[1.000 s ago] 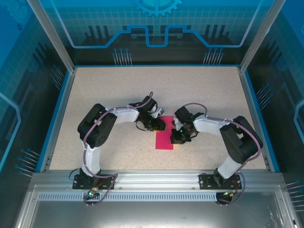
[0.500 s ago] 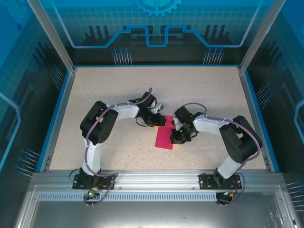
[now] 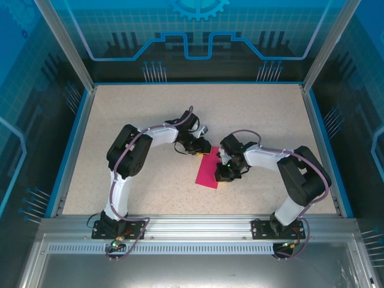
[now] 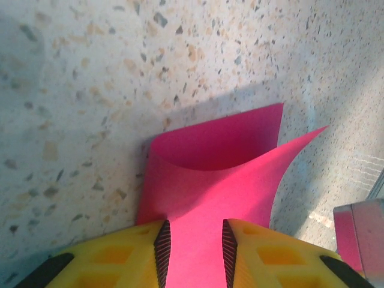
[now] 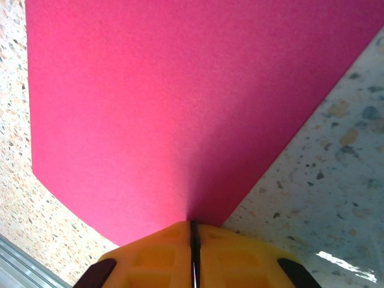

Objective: Fold a paper plane with a square sheet of paper (fold left side to right side)
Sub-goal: First fold the square sheet of paper in half at the center of the table.

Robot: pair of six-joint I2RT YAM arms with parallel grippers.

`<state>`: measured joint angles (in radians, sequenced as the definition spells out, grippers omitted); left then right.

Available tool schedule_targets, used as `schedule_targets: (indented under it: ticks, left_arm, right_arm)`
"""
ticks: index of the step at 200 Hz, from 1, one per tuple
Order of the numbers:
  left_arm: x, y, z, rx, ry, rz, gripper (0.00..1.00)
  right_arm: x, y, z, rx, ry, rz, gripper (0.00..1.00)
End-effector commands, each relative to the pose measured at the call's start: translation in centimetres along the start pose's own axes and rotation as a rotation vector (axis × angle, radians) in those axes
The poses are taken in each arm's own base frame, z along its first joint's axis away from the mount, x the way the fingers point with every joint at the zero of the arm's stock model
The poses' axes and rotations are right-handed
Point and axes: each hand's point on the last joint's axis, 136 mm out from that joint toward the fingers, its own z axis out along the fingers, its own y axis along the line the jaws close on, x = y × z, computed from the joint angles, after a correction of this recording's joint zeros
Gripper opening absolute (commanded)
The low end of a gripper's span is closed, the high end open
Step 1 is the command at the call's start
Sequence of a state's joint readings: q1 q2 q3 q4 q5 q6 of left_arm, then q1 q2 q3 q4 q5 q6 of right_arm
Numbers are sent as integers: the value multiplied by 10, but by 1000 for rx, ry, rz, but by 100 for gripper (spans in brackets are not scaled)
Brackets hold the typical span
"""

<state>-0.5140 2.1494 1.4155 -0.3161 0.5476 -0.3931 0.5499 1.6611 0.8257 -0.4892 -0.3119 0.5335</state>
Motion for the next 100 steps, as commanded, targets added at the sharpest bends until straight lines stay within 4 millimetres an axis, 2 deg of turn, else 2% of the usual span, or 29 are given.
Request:
schedule_targets:
  ticks: [1, 100]
  left_arm:
    - [-36, 31, 1, -76, -105, -13, 33]
    - [-60, 16, 6, -7, -143, -31, 36]
  right_arm:
    - [41, -54, 19, 223, 138, 49, 10]
    - [38, -53, 17, 222, 129, 49, 10]
